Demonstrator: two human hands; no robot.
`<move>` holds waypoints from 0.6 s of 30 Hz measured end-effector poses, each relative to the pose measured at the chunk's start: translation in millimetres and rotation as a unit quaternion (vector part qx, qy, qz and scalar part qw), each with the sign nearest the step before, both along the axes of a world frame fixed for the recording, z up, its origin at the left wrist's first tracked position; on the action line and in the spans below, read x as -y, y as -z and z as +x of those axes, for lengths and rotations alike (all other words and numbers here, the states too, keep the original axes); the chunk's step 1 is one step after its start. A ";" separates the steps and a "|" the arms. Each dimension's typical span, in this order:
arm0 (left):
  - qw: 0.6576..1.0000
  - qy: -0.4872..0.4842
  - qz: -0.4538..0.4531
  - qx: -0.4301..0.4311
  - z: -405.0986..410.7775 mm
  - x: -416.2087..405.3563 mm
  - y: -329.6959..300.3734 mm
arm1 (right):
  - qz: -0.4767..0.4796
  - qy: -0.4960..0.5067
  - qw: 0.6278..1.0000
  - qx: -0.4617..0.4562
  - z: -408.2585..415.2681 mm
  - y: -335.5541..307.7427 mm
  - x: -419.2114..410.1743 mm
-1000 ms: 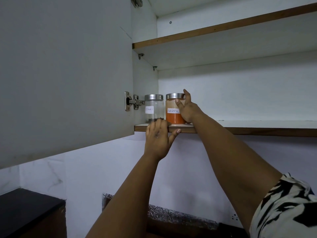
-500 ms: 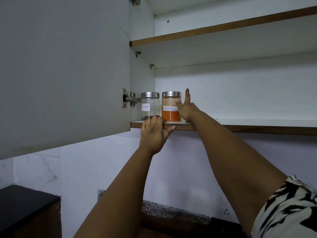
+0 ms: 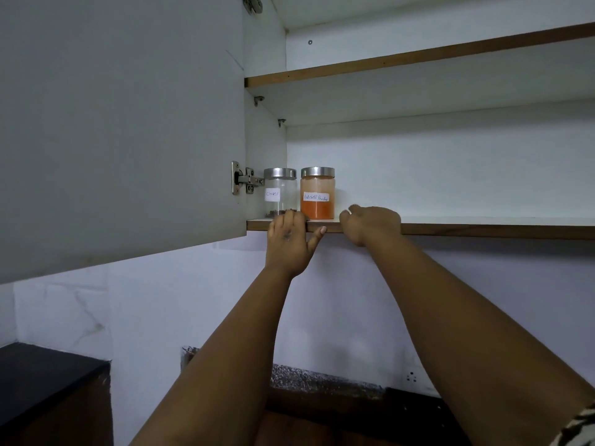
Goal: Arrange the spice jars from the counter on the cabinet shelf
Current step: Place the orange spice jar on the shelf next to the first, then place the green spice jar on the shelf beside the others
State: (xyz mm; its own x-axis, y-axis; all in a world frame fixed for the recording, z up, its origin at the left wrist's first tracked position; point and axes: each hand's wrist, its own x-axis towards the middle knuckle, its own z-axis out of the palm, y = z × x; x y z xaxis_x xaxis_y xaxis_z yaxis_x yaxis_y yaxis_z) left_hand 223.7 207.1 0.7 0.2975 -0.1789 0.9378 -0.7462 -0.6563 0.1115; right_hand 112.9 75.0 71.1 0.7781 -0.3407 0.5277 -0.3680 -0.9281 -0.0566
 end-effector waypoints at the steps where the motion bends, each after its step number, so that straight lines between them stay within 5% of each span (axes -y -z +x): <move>1: 1.000 -0.002 0.002 0.006 0.1 -0.4 0.9 | -0.033 0.010 0.999 0.018 -3.9 5.6 -1.0; 7: 0.999 0.012 0.041 0.028 -5.5 -10.2 11.1 | -0.063 -0.014 0.960 0.272 2.6 70.5 -5.5; 13: 0.994 0.053 0.078 -0.061 -15.5 -27.0 79.5 | -0.074 -0.007 0.974 0.215 6.4 141.4 -30.1; 18: 0.949 0.022 0.133 -0.286 -30.6 -65.5 223.7 | 0.003 -0.001 0.999 0.041 1.2 251.6 -45.3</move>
State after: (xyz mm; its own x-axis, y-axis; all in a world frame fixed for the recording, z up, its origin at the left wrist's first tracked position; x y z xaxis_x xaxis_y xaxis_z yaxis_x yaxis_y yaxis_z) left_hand 193.1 272.5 -223.1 0.7311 -0.4116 0.5442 -0.6412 -0.6871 0.3417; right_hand 114.1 120.3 -180.4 0.7327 -0.3428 0.5879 -0.3603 -0.9283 -0.0923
